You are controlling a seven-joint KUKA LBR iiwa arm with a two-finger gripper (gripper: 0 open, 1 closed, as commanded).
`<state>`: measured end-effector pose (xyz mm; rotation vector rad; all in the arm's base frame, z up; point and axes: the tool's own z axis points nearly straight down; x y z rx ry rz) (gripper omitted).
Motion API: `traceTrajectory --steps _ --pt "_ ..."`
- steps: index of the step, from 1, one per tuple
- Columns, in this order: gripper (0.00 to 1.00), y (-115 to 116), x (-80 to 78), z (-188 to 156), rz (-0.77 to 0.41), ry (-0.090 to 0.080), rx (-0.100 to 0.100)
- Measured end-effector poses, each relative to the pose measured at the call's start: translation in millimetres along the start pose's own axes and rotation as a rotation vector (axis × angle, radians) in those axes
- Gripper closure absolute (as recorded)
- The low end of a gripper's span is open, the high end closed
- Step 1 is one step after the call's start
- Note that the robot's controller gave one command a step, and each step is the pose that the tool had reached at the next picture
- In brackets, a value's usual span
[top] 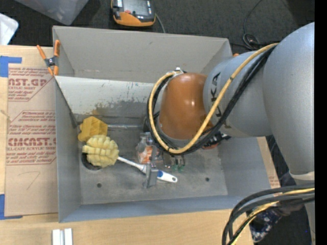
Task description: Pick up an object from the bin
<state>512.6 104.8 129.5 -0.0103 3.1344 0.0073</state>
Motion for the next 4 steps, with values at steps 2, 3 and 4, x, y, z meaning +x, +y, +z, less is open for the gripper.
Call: traceTrajectory --steps 2,3,4 --pt "1.00 -14 7.8 1 0.020 0.001 -0.001" --pt "0.00 -14 7.9 1 0.020 0.001 -0.001" --pt "1.00 -14 7.9 1 0.020 0.001 -0.002"
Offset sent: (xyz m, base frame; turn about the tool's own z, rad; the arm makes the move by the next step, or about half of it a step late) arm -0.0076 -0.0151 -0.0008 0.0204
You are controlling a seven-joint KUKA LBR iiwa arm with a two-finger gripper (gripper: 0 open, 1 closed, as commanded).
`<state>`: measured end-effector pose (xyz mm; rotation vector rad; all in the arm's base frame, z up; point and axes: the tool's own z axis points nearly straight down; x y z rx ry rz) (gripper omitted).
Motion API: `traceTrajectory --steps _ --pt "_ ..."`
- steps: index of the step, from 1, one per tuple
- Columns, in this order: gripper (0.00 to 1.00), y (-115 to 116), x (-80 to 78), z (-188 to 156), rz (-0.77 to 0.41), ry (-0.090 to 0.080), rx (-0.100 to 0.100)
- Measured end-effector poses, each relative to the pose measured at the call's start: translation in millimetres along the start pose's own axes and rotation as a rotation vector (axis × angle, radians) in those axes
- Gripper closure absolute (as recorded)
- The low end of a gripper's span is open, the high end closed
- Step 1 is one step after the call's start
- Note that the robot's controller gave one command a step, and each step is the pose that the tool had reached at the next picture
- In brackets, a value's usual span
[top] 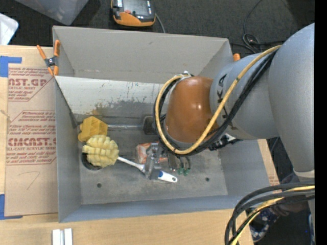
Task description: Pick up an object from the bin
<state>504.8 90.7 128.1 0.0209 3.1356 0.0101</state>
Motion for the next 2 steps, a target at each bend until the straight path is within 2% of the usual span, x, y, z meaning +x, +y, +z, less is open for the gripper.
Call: traceTrajectory --steps 1,2 --pt "1.00 0.0 0.0 0.0 0.000 0.000 0.000" --pt "0.00 -2.5 4.4 -9.7 -0.030 -0.001 0.000"
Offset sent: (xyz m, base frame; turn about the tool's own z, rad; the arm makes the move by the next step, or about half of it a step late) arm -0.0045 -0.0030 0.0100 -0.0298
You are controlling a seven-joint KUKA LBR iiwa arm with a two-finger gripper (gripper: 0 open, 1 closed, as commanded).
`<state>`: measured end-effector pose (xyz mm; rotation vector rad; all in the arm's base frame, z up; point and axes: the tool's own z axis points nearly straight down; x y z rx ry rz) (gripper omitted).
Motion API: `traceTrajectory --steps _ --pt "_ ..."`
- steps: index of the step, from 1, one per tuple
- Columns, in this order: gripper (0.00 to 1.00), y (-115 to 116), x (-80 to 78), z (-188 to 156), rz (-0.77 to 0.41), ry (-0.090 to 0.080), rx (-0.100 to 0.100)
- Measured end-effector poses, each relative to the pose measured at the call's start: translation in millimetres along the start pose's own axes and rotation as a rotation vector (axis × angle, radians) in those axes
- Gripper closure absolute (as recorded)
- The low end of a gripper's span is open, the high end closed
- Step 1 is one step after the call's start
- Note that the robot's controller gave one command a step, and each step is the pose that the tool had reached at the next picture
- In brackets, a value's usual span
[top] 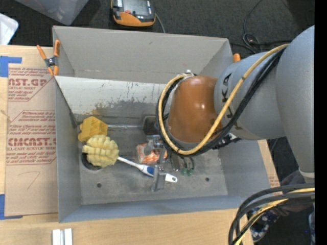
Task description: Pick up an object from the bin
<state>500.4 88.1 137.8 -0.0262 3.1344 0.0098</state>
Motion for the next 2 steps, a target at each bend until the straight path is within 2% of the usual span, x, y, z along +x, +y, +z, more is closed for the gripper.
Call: traceTrajectory --steps 1,2 --pt "0.00 0 0.0 0 0.000 0.000 0.000" --pt "1.00 16 -45.0 -45 -0.073 -0.002 -0.001"
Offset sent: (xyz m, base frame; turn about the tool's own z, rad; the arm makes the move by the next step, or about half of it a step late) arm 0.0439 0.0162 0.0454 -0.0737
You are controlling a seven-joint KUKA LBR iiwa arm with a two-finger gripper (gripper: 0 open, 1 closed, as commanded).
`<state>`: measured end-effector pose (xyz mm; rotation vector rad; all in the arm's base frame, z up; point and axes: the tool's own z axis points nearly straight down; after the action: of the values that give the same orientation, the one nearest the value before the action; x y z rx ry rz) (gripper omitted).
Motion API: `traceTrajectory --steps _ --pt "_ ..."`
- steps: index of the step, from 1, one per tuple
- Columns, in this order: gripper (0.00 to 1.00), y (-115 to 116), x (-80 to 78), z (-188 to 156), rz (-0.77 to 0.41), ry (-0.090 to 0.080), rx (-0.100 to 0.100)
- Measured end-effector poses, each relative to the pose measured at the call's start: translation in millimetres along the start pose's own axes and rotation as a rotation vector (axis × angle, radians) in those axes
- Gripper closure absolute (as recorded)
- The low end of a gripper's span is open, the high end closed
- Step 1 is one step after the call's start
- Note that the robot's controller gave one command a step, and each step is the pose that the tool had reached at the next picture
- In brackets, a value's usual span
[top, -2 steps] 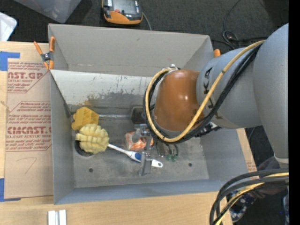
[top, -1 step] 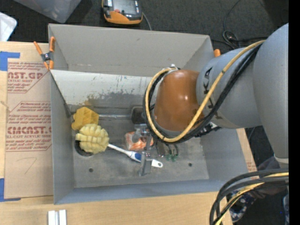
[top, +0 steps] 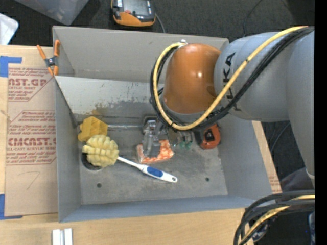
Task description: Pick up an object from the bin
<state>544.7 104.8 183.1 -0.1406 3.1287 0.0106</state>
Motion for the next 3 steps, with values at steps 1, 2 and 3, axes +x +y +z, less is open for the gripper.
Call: traceTrajectory --steps 1,2,3 --pt "1.00 0 0.0 0 0.000 0.000 0.000" --pt "1.00 -51 -33.3 -40 -0.115 -0.008 0.001" --pt "1.00 -27 -6.9 2 -0.074 0.006 -0.003"
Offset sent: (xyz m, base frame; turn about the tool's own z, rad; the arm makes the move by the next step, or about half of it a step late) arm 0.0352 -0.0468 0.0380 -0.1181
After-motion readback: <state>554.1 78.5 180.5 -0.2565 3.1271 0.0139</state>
